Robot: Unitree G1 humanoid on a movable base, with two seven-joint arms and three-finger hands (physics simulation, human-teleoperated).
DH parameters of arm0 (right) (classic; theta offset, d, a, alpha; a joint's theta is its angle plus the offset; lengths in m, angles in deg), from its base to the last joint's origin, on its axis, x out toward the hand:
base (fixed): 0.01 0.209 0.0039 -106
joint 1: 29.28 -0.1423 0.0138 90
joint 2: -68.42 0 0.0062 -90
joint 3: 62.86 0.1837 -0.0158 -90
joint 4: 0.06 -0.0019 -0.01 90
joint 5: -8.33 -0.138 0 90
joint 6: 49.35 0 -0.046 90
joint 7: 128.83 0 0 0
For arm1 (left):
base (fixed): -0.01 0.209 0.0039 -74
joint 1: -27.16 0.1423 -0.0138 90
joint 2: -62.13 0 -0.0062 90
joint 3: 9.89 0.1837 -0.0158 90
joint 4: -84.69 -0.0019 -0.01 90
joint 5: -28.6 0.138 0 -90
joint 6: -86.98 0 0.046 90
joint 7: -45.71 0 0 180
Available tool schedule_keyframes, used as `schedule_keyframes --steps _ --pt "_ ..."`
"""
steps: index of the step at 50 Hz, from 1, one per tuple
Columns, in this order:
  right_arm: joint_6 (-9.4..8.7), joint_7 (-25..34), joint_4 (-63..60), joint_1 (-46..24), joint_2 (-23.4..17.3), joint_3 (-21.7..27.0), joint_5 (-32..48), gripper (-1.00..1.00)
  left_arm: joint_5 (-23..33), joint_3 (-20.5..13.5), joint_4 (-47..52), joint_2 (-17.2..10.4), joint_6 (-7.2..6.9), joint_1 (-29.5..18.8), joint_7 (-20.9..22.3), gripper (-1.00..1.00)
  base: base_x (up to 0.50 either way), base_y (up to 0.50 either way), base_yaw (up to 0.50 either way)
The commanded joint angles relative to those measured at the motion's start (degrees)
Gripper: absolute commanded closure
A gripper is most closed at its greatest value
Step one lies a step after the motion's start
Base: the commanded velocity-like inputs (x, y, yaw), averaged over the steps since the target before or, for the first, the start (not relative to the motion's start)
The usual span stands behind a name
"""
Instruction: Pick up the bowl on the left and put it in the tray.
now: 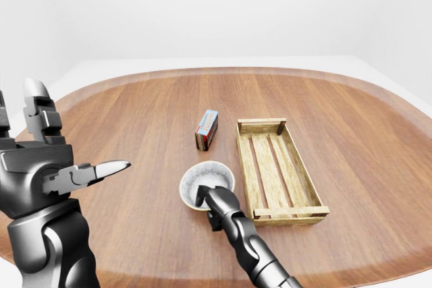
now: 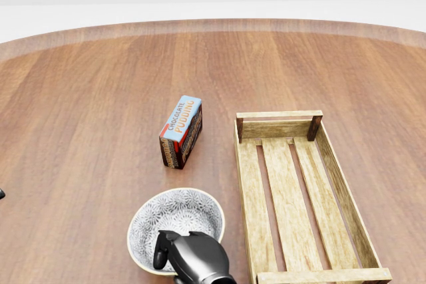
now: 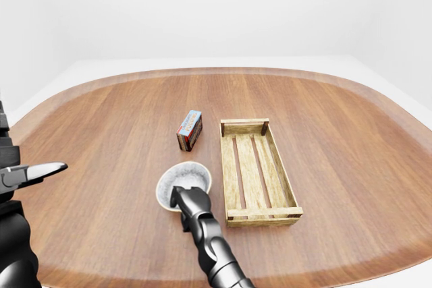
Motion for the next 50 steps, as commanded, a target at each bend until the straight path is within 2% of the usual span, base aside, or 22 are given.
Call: schedule_keyframes --steps 1,9,18,28,34,44,50 --pt "0.0 6.0 -6.5 0.8 0.2 -1.6 1.7 1.0 0.1 0.3 0.4 0.2 0.0 0.2 -0.1 -1.0 0.0 0.0 0.0" --pt "0.0 12.3 -15.9 0.2 0.4 -2.5 4.6 1.0 0.0 0.1 0.6 0.2 0.0 0.2 -0.1 -1.0 0.0 0.0 0.0" --pt "0.0 21.5 -31.0 -0.8 -0.4 -1.0 7.0 1.0 -0.4 -0.3 0.8 0.1 0.0 0.1 -0.2 -1.0 0.0 0.0 0.0" --pt "0.0 26.6 -38.8 -1.2 -0.7 -0.3 9.5 1.0 -0.1 -0.1 0.3 0.1 0.0 0.1 -0.1 -1.0 0.0 0.0 0.0" --pt "0.0 30.8 -44.7 -3.0 -1.0 2.2 10.4 1.0 0.0 0.0 -0.1 0.1 0.0 0.1 0.0 -1.0 0.0 0.0 0.0" --pt "0.0 32.8 -49.1 -4.4 -3.7 7.5 7.9 1.0 0.4 0.3 -0.4 0.3 0.0 0.3 0.2 -1.0 0.0 0.0 0.0" --pt "0.0 30.2 -49.4 -3.8 -5.9 11.1 1.8 1.0 0.6 0.4 -0.5 0.3 0.0 0.2 0.2 -1.0 0.0 0.0 0.0"
